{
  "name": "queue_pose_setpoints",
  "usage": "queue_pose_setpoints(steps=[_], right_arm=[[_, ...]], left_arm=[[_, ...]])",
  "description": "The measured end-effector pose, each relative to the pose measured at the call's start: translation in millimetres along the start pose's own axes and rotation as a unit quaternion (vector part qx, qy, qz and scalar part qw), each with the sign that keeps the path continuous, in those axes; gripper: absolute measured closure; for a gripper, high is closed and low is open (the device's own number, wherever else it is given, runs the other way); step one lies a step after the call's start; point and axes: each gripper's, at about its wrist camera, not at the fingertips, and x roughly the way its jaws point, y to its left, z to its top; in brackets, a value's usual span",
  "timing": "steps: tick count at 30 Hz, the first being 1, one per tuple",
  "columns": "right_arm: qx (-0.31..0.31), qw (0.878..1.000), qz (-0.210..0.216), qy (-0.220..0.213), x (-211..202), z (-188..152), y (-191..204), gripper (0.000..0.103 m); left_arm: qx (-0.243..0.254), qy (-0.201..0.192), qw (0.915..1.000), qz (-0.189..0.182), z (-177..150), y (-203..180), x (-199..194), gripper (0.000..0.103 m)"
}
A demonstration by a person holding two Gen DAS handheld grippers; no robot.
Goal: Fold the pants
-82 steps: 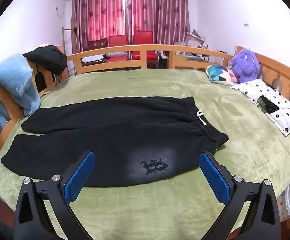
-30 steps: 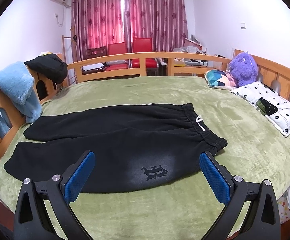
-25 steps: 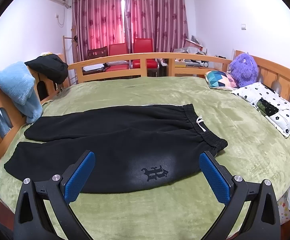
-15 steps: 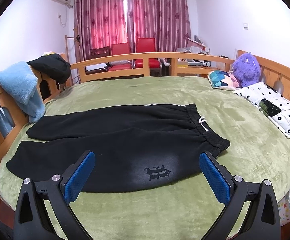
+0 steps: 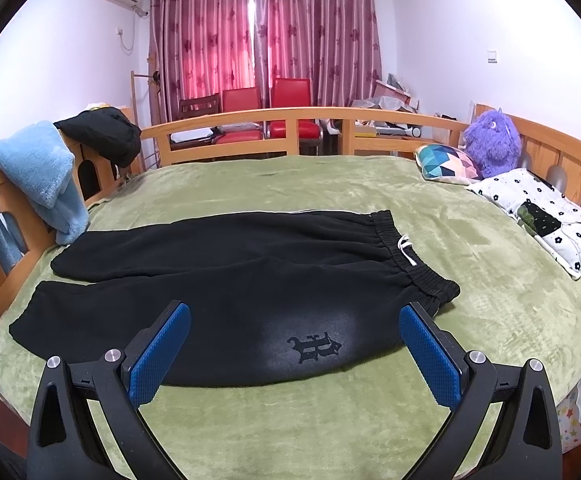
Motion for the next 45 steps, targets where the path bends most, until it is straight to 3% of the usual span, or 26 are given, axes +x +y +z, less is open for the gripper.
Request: queue_pose_setpoints(steps=[12, 15, 18, 22, 24, 27, 30, 32, 37, 42, 45], right_arm=[[0.0, 1.0, 0.009, -0.014, 20, -10, 3, 0.001], [0.006, 1.0, 0.012, 0.001, 39, -13, 1, 0.001], [0.011, 1.0, 0.015, 0.015, 57, -17, 0, 0.001], [0.031, 0.999, -0.001, 0.026, 78, -17, -7, 0.004], [0.042, 0.998, 0.02, 0.043, 88, -18, -10, 0.005], [0.038, 0.997, 0.027, 0.055, 104, -27, -14, 0.008], [0.039, 0.996, 0.027, 0.071, 122, -38, -22, 0.009], [0.056, 0.994, 0.042, 0.089, 141, -53, -35, 0.016], [0.089, 0.985, 0.008, 0.149, 185, -95, -68, 0.035], [0.131, 0.976, 0.001, 0.177, 197, -109, -92, 0.032], [0.166, 0.968, 0.003, 0.188, 207, -114, -102, 0.03]], left_arm=[[-0.004, 0.003, 1.0, 0.007, 3, 3, 21, 0.0], [-0.002, 0.005, 1.0, 0.006, 2, 6, 33, 0.0], [0.0, 0.031, 0.9995, 0.006, -3, 11, 54, 0.0], [-0.034, 0.057, 0.9978, 0.005, -17, 34, 87, 0.005], [-0.042, 0.086, 0.9954, 0.002, -24, 46, 105, 0.017], [-0.061, 0.125, 0.9903, -0.004, -38, 69, 129, 0.021], [-0.076, 0.136, 0.9877, -0.011, -58, 93, 137, 0.021], [-0.093, 0.139, 0.9858, -0.016, -78, 113, 137, 0.021], [-0.135, 0.168, 0.9764, 0.018, -111, 158, 149, 0.021], [-0.217, 0.172, 0.9607, 0.019, -129, 194, 166, 0.021], [-0.235, 0.159, 0.959, 0.01, -125, 202, 177, 0.02]])
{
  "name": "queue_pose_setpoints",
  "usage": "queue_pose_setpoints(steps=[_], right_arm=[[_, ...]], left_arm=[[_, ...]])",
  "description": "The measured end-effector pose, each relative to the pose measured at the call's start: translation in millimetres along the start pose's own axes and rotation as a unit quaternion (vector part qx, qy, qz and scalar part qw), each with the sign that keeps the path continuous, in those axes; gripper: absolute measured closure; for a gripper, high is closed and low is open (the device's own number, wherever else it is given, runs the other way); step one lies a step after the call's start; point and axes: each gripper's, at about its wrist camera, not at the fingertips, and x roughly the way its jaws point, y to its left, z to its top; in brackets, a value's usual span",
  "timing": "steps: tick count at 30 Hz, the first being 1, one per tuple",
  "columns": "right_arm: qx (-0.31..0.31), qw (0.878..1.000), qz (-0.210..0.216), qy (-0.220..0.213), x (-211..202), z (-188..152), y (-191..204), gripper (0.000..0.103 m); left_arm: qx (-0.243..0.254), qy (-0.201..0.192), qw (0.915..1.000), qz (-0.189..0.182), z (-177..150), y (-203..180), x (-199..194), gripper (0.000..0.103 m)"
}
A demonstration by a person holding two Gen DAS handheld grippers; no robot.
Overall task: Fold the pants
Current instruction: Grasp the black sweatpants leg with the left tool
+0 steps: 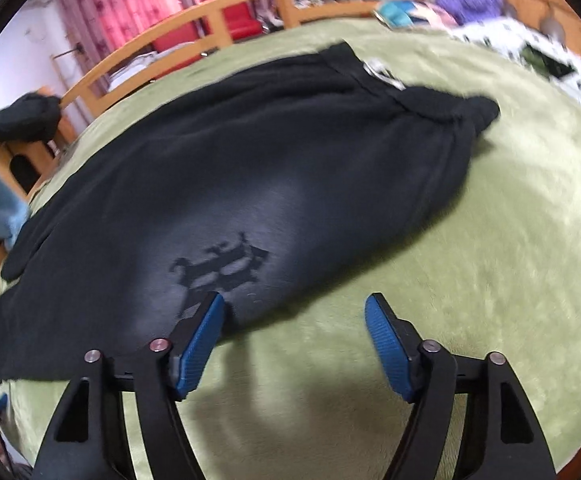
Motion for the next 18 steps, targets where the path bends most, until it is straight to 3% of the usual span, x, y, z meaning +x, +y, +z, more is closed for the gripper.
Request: queue_pose_setpoints(steps=[4, 8, 9, 10, 11, 12, 13, 16, 18], right_arm=[[0.028, 0.999, 0.011, -0.014, 5, 7, -1, 0.023], [0.034, 0.999, 0.005, -0.015, 17, 19, 8, 0.022], [0.033, 0.999, 0.0, -0.016, 20, 24, 13, 0.03], [0.034, 0.999, -0.007, -0.018, 21, 26, 15, 0.046], [0.034, 0.999, -0.014, -0.021, 21, 28, 15, 0.06], [0.034, 0.999, -0.021, -0.023, 21, 32, 15, 0.077], [0.031, 0.999, -0.01, -0.022, 19, 36, 17, 0.082], [0.016, 0.999, 0.009, -0.037, -2, 47, 26, 0.086], [-0.006, 0.998, 0.022, -0.052, -19, 65, 39, 0.086]], left_arm=[[-0.008, 0.009, 0.9999, -0.002, 13, -7, 20, 0.02], [-0.03, 0.004, 0.9995, 0.01, 24, -14, 32, 0.02], [-0.03, 0.004, 0.9995, 0.012, 28, -15, 34, 0.02], [-0.032, 0.006, 0.9993, 0.018, 30, -17, 36, 0.022], [-0.037, 0.003, 0.999, 0.024, 33, -17, 36, 0.044], [-0.04, -0.001, 0.9987, 0.03, 35, -17, 35, 0.079], [-0.043, -0.001, 0.9986, 0.032, 41, -15, 34, 0.09], [-0.066, -0.01, 0.9975, -0.022, 57, -9, 17, 0.094], [-0.055, -0.023, 0.9975, -0.038, 71, -20, 6, 0.094]])
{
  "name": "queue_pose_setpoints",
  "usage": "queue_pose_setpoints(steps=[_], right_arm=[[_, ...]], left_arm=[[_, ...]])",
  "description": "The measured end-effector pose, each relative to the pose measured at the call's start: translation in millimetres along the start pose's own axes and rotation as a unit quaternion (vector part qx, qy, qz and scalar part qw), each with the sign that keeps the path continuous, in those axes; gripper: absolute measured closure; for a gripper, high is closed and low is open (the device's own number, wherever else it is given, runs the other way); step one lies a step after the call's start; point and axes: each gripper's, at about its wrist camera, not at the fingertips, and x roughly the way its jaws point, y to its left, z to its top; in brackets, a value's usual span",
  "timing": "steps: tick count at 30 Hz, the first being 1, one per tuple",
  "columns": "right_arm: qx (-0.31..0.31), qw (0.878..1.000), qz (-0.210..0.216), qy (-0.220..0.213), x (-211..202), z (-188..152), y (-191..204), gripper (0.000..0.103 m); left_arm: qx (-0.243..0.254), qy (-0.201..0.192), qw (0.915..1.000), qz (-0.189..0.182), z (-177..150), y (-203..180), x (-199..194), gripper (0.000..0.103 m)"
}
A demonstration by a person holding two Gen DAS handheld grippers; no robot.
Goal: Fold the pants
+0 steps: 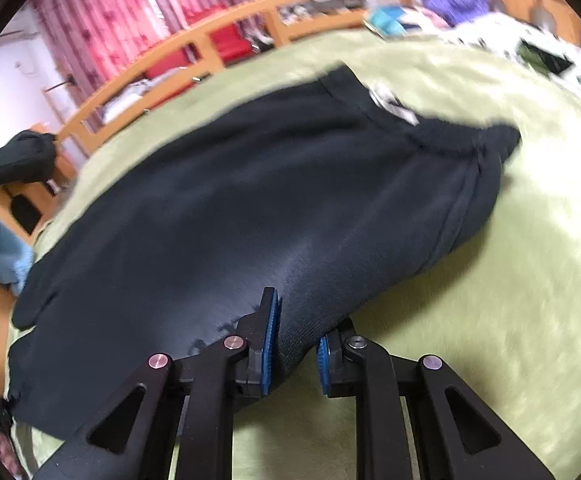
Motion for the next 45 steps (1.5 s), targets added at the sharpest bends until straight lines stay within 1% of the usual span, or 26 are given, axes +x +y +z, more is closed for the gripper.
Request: queue_pose_setpoints(steps=[2, 4, 8, 9, 14, 15, 17, 18, 19, 20, 21, 22, 24, 25, 27, 30, 32, 33, 34, 37, 38, 39, 41, 42, 44, 45], right_arm=[[-0.007, 1.0, 0.013, -0.01, -6, 18, 8, 0.086], [-0.018, 0.999, 0.033, -0.021, -6, 50, 21, 0.086], [-0.048, 0.998, 0.026, -0.041, 17, 112, 57, 0.087], [-0.051, 0.997, 0.025, -0.043, 20, 116, 56, 0.088], [-0.055, 0.995, 0.037, -0.076, 66, 199, 101, 0.089], [-0.053, 0.995, 0.037, -0.078, 69, 206, 105, 0.089], [-0.054, 0.995, 0.031, -0.083, 98, 228, 120, 0.088], [-0.056, 0.995, 0.026, -0.082, 107, 231, 120, 0.086], [-0.061, 0.995, 0.011, -0.074, 127, 234, 125, 0.078], [-0.065, 0.996, 0.002, -0.067, 139, 231, 125, 0.07], [-0.084, 0.996, -0.017, -0.037, 164, 219, 127, 0.051], [-0.095, 0.995, -0.021, -0.021, 172, 212, 127, 0.042], [-0.127, 0.991, -0.025, 0.013, 184, 188, 127, 0.043], [-0.136, 0.99, -0.029, 0.013, 182, 180, 127, 0.043], [-0.157, 0.987, -0.033, 0.004, 165, 160, 125, 0.043], [-0.169, 0.985, -0.031, -0.003, 136, 136, 112, 0.03], [-0.155, 0.987, -0.036, -0.002, 113, 109, 87, 0.029], [-0.15, 0.988, -0.037, 0.001, 113, 108, 83, 0.029], [-0.131, 0.991, -0.039, 0.012, 108, 97, 63, 0.029], [-0.08, 0.995, -0.044, 0.027, 102, 76, 18, 0.029], [-0.063, 0.997, -0.039, 0.031, 102, 71, 7, 0.029], [-0.027, 0.998, -0.024, 0.052, 109, 64, -10, 0.029], [0.013, 0.997, -0.011, 0.078, 122, 62, -25, 0.029], [0.022, 0.997, -0.008, 0.079, 124, 64, -29, 0.029], [0.046, 0.997, -0.006, 0.06, 126, 73, -38, 0.029], [0.071, 0.997, 0.002, 0.044, 128, 80, -45, 0.028]], left_arm=[[0.035, -0.018, 0.9992, -0.005, 17, -25, -7, 0.094], [0.061, -0.04, 0.9972, -0.015, 39, -55, -9, 0.094], [0.096, -0.078, 0.9923, -0.012, 90, -101, 4, 0.094], [0.101, -0.083, 0.9913, -0.01, 96, -106, 5, 0.094], [0.121, -0.109, 0.9867, 0.001, 152, -147, 44, 0.094], [0.12, -0.115, 0.9861, 0.003, 160, -152, 52, 0.094], [0.121, -0.127, 0.9845, 0.01, 174, -159, 72, 0.094], [0.119, -0.128, 0.9844, 0.019, 178, -162, 84, 0.091], [0.112, -0.121, 0.9859, 0.027, 182, -161, 99, 0.09], [0.108, -0.099, 0.9885, 0.038, 183, -160, 117, 0.077], [0.11, -0.079, 0.9897, 0.046, 182, -163, 128, 0.056], [0.117, -0.047, 0.9896, 0.069, 178, -163, 145, 0.047], [0.129, -0.043, 0.9874, 0.081, 167, -163, 149, 0.043], [0.138, -0.05, 0.9861, 0.077, 158, -163, 143, 0.04], [0.153, -0.059, 0.9845, 0.063, 146, -163, 126, 0.024], [0.169, -0.066, 0.9824, 0.041, 125, -158, 99, 0.02], [0.179, -0.043, 0.9819, 0.043, 108, -152, 93, 0.02], [0.179, -0.027, 0.9828, 0.039, 95, -146, 90, 0.02], [0.175, -0.017, 0.9838, 0.035, 89, -140, 91, 0.02], [0.134, 0.01, 0.9909, 0.005, 61, -120, 94, 0.02], [0.125, 0.018, 0.992, -0.004, 56, -115, 99, 0.02], [0.113, 0.026, 0.9932, -0.009, 50, -109, 106, 0.02], [0.076, 0.043, 0.9961, -0.004, 43, -98, 127, 0.021], [0.069, 0.043, 0.9967, -0.003, 42, -96, 132, 0.021], [0.038, 0.041, 0.9983, 0.019, 44, -87, 151, 0.021], [0.025, 0.038, 0.9989, 0.01, 45, -84, 155, 0.022]])
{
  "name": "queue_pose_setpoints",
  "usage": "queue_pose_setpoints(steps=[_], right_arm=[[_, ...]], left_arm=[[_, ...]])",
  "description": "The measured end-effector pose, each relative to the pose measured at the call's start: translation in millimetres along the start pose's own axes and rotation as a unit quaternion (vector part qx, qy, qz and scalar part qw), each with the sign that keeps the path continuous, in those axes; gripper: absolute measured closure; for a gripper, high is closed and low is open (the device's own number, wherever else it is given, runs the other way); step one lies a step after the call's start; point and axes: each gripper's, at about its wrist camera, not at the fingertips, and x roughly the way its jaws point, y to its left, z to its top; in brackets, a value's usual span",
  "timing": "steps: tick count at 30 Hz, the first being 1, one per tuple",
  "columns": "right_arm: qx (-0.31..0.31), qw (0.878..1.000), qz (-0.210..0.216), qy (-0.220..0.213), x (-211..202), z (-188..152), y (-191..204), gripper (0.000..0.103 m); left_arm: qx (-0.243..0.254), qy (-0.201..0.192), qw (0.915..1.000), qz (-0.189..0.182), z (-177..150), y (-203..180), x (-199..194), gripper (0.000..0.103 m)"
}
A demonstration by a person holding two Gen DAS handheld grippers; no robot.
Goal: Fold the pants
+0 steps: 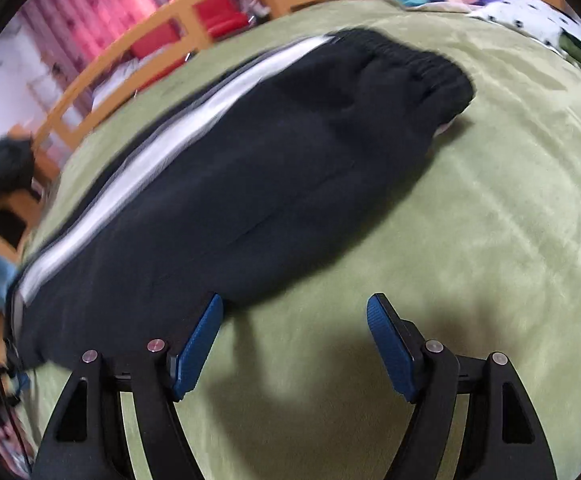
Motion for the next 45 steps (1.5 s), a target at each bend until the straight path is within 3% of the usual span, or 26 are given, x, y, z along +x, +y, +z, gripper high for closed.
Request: queue_pose_setpoints(steps=[4, 9, 10, 11, 13, 14, 15, 18, 23, 26, 34, 38, 40, 41, 42, 43, 45], right_arm=[[0.033, 0.999, 0.032, 0.023, 26, 20, -8, 0.025], [0.031, 0.999, 0.013, -0.014, 50, 37, 4, 0.024], [0.036, 0.999, 0.011, -0.02, 53, 38, 5, 0.028], [0.039, 0.999, 0.008, -0.024, 56, 42, 7, 0.033], [0.046, 0.998, -0.006, -0.035, 61, 46, 10, 0.071], [0.051, 0.998, -0.01, -0.042, 61, 47, 10, 0.08], [0.058, 0.997, -0.003, -0.045, 58, 46, 10, 0.084], [0.076, 0.996, 0.015, -0.053, 42, 43, 8, 0.089], [0.063, 0.995, 0.031, -0.065, -13, 33, 7, 0.093], [0.046, 0.997, 0.022, -0.066, -54, 18, -3, 0.093], [0.01, 0.997, -0.038, -0.067, -196, -63, -103, 0.093], [0.01, 0.997, -0.055, -0.051, -230, -95, -148, 0.093], [0.0, 0.997, -0.068, -0.024, -231, -108, -160, 0.086], [-0.005, 0.997, -0.071, -0.011, -228, -111, -161, 0.085], [-0.006, 0.998, -0.07, 0.001, -226, -115, -163, 0.077], [-0.009, 0.996, -0.085, 0.009, -225, -122, -161, 0.067], [-0.026, 0.994, -0.109, -0.008, -233, -134, -154, 0.057]], left_arm=[[0.009, -0.019, 0.9998, -0.001, 10, -10, 10, 0.021], [-0.016, -0.026, 0.9995, 0.004, 27, -21, 30, 0.022], [-0.02, -0.029, 0.9994, 0.008, 28, -24, 32, 0.023], [-0.024, -0.033, 0.9991, 0.012, 30, -27, 34, 0.028], [-0.031, -0.041, 0.9979, 0.039, 34, -29, 36, 0.053], [-0.028, -0.043, 0.9977, 0.046, 35, -29, 37, 0.068], [-0.019, -0.041, 0.9981, 0.043, 38, -30, 38, 0.079], [-0.007, -0.039, 0.9988, 0.028, 39, -34, 23, 0.09], [0.012, -0.037, 0.9991, 0.016, 18, -42, -24, 0.092], [0.026, -0.025, 0.9993, 0.006, -15, -43, -60, 0.092], [0.077, 0.03, 0.9965, -0.016, -140, -34, -135, 0.092], [0.086, 0.07, 0.9933, -0.032, -188, -17, -150, 0.09], [0.11, 0.09, 0.9897, -0.014, -198, -15, -150, 0.083], [0.12, 0.102, 0.9875, -0.006, -199, -14, -151, 0.077], [0.124, 0.108, 0.9863, 0.001, -199, -12, -154, 0.066], [0.132, 0.107, 0.9853, 0.011, -198, -9, -162, 0.062], [0.15, 0.085, 0.985, 0.004, -201, -5, -183, 0.05]])
